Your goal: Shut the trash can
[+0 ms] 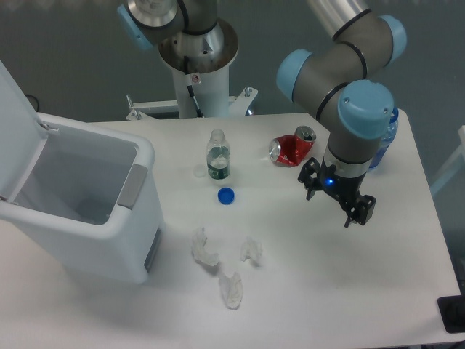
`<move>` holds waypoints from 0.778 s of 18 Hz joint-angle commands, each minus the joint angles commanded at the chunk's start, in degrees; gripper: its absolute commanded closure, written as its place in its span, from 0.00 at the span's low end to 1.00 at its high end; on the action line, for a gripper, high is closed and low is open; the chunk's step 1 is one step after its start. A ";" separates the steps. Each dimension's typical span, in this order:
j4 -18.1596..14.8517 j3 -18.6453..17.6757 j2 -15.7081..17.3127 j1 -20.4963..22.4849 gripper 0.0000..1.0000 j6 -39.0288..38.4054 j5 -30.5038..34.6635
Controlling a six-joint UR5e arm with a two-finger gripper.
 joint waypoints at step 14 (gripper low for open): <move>0.79 -0.96 2.46 -0.62 0.00 -8.85 -0.79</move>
